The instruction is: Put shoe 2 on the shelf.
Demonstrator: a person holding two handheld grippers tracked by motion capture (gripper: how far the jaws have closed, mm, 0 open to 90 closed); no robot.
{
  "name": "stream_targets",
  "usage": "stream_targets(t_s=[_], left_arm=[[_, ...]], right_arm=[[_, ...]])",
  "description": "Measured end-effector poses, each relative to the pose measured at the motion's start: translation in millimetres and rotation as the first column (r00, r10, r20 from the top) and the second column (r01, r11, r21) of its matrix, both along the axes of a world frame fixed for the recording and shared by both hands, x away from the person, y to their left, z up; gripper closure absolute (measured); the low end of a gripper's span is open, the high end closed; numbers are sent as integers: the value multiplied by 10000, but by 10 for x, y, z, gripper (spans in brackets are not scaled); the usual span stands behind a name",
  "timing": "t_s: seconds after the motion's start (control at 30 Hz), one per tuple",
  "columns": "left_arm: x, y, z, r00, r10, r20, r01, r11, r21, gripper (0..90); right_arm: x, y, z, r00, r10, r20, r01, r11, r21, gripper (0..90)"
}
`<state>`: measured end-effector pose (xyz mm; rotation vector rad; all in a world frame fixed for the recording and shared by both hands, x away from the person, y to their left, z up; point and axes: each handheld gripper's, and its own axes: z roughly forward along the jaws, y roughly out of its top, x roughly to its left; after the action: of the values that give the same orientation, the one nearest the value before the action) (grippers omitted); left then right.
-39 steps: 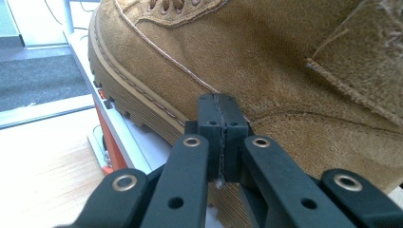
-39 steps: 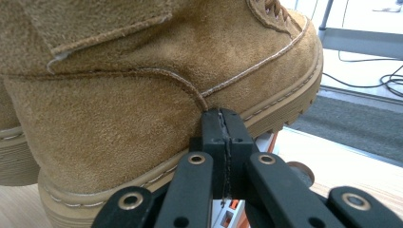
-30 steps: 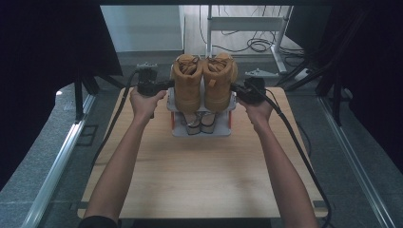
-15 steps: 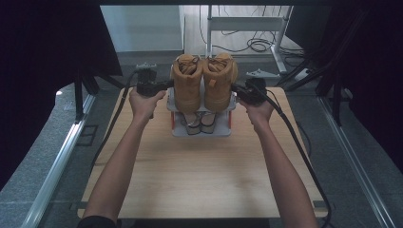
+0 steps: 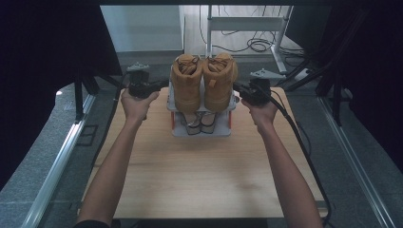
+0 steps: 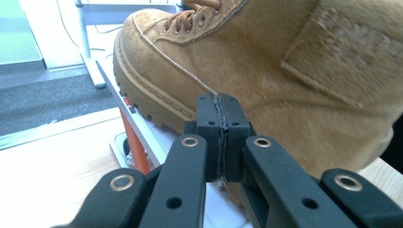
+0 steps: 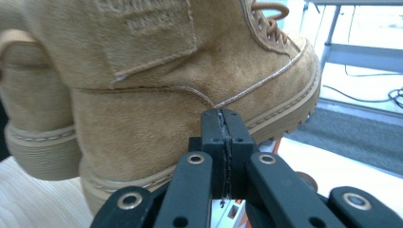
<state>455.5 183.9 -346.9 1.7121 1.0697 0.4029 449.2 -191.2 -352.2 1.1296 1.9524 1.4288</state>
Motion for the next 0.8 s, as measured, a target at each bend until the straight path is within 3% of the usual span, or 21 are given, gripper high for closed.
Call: stream_targets(t_s=[0.23,0.33,0.4,0.47,0.7,0.77,0.8], left_arm=[[-192,81,-69,9999,-96,124,97,9999,-78,884],[-273,114,-86,9996,-148,229,147,9999,5,883],[-337,150,-98,9994,-181,301,182,9998,-24,883],[-401,179,-116,9991,-205,375,207,9998,-32,881],[-670,240,-303,9982,-362,471,356,9993,134,821],[-755,251,-401,9985,-343,436,333,9992,240,759],[-792,253,-445,9986,-295,433,286,9993,222,723]], right_arm=[[-138,-144,-80,9999,-93,-68,95,9994,318,892],[-245,-216,-106,10000,20,-2,-20,9982,604,892],[-313,-242,-118,9999,78,115,-83,9990,446,885],[-374,-272,-143,9997,210,92,-216,9978,633,877],[-573,-330,-269,9980,565,289,-575,9978,337,828],[-624,-342,-307,9968,770,231,-780,9961,424,773],[-667,-331,-335,9968,786,160,-787,9969,47,719]])
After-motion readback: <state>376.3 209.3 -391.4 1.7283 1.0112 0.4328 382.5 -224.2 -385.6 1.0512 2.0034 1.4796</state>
